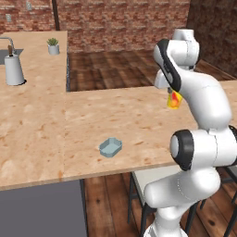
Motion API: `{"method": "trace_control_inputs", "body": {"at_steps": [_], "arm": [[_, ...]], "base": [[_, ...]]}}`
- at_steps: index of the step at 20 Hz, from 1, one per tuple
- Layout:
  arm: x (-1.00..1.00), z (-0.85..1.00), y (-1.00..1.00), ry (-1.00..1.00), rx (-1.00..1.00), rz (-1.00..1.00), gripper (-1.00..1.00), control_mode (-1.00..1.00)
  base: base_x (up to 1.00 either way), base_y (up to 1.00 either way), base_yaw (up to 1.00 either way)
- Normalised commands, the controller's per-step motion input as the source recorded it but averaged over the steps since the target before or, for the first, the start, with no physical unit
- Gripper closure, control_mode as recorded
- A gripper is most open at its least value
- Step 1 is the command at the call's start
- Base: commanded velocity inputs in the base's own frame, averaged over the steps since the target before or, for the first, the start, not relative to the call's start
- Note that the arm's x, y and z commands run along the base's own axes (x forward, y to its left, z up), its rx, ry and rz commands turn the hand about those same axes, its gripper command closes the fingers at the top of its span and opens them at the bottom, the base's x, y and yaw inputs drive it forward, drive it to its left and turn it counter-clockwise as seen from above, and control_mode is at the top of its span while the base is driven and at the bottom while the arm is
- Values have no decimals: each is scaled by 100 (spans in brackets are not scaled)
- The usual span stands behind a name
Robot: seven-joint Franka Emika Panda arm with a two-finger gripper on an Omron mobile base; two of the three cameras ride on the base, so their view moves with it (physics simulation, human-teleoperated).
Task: Pick the cup and tupperware and place them in the sink. Then turn on the water.
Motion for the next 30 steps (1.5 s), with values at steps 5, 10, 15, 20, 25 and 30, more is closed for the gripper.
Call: {"method": "trace_control_inputs", "body": {"at_steps": [5,10,15,20,25,30], "arm": [[-12,8,6,0,-2,0,100,-100],[-21,2,2,0,-3,0,100,-100],[-22,0,5,0,-7,0,100,-100],[-27,0,0,0,-2,0,100,-100],[-30,0,0,0,0,0,100,-100],[-14,0,0,0,-1,0,100,100]], "base": [[0,0,0],[0,0,0],[0,0,0],[0,0,0],[0,0,0],[-9,0,0]]}}
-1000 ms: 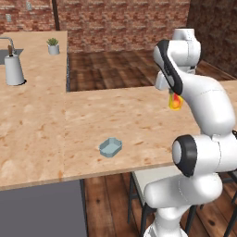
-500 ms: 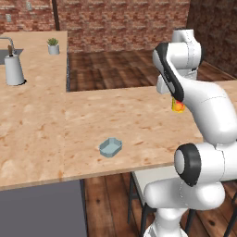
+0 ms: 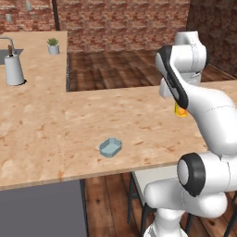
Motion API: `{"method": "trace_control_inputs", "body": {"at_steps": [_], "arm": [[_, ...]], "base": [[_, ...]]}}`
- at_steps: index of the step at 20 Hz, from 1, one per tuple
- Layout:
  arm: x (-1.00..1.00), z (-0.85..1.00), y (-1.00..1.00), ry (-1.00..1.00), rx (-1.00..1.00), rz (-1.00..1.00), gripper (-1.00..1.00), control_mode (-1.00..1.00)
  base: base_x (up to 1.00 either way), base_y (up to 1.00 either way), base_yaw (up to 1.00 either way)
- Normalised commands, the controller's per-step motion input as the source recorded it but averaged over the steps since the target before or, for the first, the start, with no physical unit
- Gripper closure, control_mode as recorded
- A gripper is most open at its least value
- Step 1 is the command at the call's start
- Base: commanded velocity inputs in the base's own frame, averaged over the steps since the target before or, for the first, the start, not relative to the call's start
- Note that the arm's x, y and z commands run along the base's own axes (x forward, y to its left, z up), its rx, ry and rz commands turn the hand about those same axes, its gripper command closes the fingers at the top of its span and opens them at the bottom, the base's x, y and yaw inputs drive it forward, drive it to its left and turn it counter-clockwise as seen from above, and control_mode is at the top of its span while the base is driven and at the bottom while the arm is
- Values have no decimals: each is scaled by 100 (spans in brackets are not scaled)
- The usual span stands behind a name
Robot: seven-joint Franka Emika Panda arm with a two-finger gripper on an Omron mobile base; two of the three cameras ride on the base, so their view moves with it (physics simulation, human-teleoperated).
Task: Pick the cup and tupperware and place them in the sink. Then turn on the water.
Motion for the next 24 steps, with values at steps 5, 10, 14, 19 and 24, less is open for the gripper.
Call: {"method": "trace_control_inputs", "body": {"at_steps": [5,10,14,19,24], "arm": [[0,0,0,0,0,0,100,100],[0,0,0,0,0,0,100,100],[0,0,0,0,0,0,100,100],[0,0,0,0,0,0,100,100],[0,0,0,0,0,0,100,100]], "base": [[-38,2,0],[-49,28,-2],[-38,73,-3],[-33,99,0],[-34,100,0]]}}
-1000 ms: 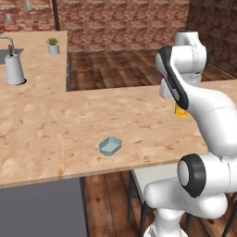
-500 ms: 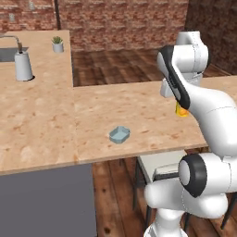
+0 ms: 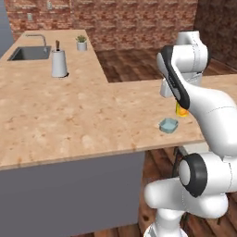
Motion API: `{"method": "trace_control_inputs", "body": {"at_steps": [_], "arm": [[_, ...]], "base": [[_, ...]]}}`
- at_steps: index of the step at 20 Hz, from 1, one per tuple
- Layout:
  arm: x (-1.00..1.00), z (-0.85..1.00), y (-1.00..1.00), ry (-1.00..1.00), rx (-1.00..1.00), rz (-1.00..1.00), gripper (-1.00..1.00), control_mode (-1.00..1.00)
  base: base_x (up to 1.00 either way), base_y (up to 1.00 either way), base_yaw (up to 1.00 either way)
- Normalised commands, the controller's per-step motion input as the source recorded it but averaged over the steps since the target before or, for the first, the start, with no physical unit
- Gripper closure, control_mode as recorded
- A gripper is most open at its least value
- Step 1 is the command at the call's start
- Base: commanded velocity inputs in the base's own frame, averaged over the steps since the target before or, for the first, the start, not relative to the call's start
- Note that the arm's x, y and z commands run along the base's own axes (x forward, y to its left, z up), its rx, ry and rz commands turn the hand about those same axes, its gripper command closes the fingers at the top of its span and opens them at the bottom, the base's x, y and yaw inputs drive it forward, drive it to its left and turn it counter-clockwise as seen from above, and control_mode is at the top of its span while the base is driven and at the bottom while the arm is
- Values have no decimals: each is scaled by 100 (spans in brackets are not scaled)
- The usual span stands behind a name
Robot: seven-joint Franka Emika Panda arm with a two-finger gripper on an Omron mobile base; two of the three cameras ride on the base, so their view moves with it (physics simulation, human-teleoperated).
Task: Pick the cup and tupperware and place them in the sink. Then turn on the water.
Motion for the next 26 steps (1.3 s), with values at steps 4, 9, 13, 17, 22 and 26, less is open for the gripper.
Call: {"method": "trace_control_inputs", "body": {"at_steps": [4,9,13,17,22,26], "arm": [[0,0,0,0,0,0,100,100],[0,0,0,0,0,0,100,100],[0,0,0,0,0,0,100,100],[0,0,0,0,0,0,100,100],[0,0,0,0,0,0,100,100],[0,0,0,0,0,0,100,100]], "base": [[-36,100,0],[-29,100,0],[-17,100,0],[-17,100,0],[-17,100,0],[-11,100,0]]}}
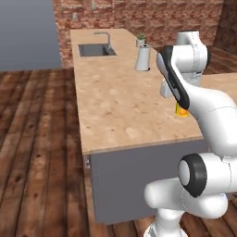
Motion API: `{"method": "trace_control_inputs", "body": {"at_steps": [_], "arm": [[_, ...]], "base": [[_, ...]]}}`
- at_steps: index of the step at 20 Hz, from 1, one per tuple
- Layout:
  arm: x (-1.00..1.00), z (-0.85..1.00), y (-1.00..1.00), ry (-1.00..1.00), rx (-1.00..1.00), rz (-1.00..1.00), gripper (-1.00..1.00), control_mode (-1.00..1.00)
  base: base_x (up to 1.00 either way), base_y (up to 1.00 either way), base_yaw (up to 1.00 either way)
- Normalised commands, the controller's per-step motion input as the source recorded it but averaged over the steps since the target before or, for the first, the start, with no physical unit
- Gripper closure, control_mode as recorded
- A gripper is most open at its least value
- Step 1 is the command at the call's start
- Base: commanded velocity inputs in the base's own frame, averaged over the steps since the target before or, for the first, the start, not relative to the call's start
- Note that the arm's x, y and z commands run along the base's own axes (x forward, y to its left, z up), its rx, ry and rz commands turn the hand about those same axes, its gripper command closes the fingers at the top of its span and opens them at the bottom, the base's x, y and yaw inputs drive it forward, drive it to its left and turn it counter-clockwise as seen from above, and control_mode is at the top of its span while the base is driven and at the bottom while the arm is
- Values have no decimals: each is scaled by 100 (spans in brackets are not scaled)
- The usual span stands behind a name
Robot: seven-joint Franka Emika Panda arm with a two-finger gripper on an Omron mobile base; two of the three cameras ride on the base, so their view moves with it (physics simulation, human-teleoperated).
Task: Pick the cup and tupperware and place them in the sink. Then turn on the water.
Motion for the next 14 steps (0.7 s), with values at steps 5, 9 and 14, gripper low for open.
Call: {"method": "trace_control_inputs", "body": {"at_steps": [5,9,14], "arm": [[0,0,0,0,0,0,100,100],[0,0,0,0,0,0,100,100],[0,0,0,0,0,0,100,100]], "base": [[-10,100,0],[-14,100,0],[-4,100,-1]]}}
